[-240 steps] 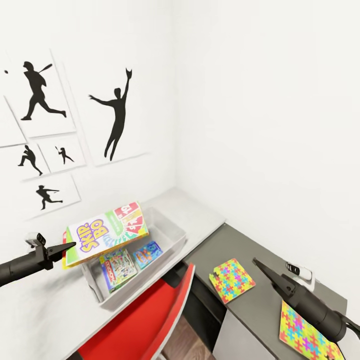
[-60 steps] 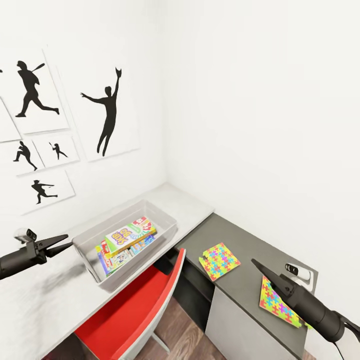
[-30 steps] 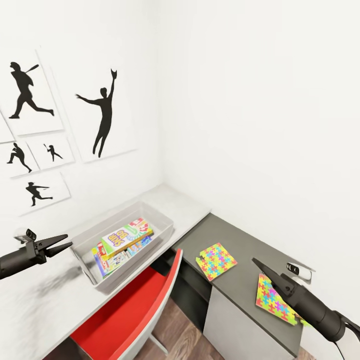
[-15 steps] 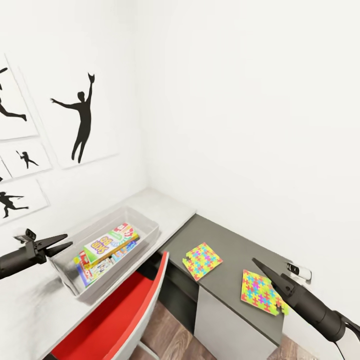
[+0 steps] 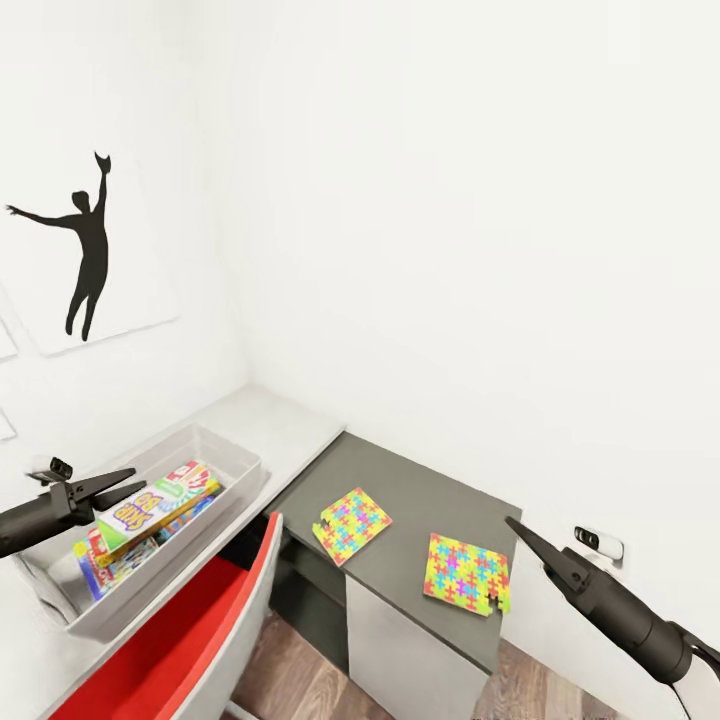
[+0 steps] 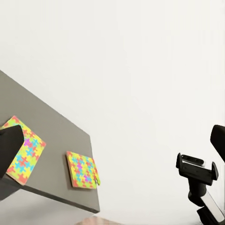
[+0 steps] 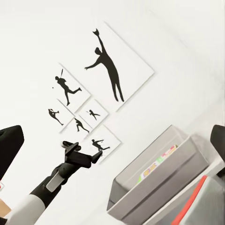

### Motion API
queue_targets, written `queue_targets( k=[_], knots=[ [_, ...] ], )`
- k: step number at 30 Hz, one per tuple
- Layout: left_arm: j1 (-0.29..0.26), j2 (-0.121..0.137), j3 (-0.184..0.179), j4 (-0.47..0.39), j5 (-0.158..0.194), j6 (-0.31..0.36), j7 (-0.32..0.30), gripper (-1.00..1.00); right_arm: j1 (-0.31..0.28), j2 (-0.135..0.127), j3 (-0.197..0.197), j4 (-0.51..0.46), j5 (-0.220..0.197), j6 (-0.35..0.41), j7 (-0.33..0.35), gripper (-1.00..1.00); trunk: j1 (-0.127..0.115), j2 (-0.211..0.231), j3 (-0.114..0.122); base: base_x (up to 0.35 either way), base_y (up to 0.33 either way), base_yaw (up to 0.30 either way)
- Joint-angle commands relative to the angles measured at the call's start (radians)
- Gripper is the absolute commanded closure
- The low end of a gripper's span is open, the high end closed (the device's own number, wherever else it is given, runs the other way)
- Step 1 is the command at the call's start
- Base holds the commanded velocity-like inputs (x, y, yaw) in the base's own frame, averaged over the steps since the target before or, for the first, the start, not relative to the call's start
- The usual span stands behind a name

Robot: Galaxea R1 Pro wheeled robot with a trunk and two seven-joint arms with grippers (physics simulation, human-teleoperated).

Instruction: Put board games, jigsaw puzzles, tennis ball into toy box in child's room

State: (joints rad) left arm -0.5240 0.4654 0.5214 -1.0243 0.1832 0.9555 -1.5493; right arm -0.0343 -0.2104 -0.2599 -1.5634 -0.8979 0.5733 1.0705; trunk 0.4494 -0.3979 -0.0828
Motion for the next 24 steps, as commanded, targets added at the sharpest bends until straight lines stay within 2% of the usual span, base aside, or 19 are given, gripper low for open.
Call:
queue_targets(
  k=[1, 24],
  knots=[
    [-0.001, -0.001, 0.000, -0.001, -0.001, 0.010, -0.004, -1.00, -0.001, -0.001, 0.000, 0.000, -0.006, 0.008, 0.000, -1.00, 0.001, -0.002, -0.001, 0.000, -0.069, -0.210],
    [-0.001, -0.004, 0.000, -0.002, -0.001, 0.007, -0.005, -1.00, -0.001, 0.000, -0.002, 0.000, -0.006, 0.012, -0.001, -1.00, 0.001, -0.002, 0.026, 0.000, -0.007, -0.210]
  ],
)
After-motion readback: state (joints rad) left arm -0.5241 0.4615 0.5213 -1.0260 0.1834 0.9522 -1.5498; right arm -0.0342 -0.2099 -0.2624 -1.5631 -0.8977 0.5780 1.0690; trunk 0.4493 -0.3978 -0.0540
